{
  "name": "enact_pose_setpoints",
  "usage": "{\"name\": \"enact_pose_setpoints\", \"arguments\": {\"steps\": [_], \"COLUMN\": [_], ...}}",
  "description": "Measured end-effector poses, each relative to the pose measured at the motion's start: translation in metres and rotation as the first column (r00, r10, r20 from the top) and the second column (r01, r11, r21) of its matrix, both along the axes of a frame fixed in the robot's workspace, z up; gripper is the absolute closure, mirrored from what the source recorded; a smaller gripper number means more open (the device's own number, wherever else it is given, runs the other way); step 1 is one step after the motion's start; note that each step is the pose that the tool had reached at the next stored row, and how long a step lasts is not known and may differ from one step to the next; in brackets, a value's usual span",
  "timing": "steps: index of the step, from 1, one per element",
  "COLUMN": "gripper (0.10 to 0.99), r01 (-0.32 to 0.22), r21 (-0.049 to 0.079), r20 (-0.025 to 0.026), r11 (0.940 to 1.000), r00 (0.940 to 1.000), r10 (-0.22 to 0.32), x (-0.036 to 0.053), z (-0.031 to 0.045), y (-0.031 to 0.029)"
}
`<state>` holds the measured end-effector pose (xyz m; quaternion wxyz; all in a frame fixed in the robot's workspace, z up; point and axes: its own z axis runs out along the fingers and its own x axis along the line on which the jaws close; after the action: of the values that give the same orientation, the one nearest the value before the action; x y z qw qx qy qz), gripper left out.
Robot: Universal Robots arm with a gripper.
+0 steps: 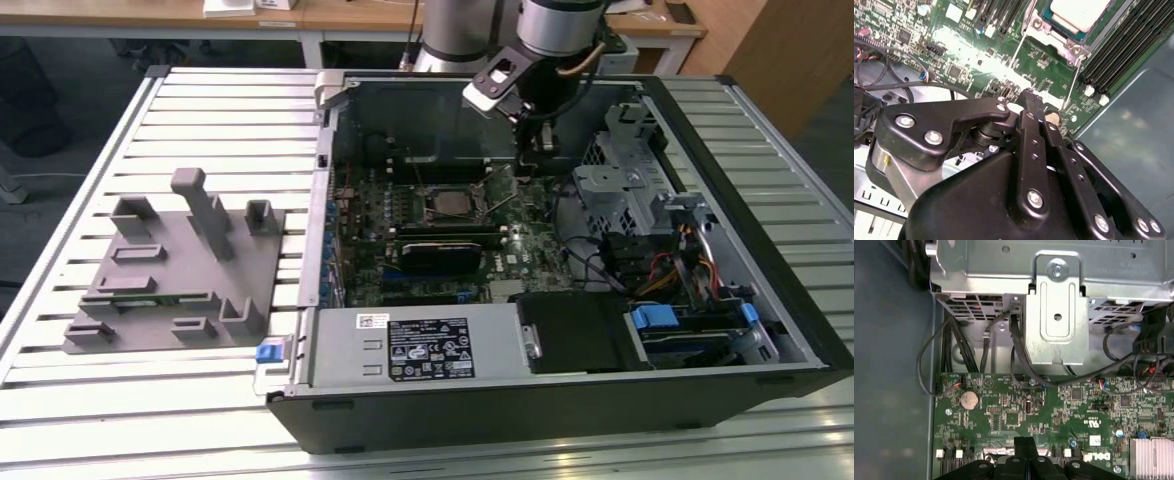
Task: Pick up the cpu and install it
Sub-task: 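Close the cpu cover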
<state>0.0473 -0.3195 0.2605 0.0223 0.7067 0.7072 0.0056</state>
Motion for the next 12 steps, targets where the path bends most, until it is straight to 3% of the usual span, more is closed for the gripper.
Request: {"name": "enact_pose_setpoints", "arguments": {"steps": [12], "gripper": [0.98], "r01": [0.0], "r21": [-0.006], "r20": [-0.0018], "r11": [1.0], "r00": [1.0], "r10": [0.0], "x": [0.0118], "z": [-0.0049], "y": [0.0032]}}
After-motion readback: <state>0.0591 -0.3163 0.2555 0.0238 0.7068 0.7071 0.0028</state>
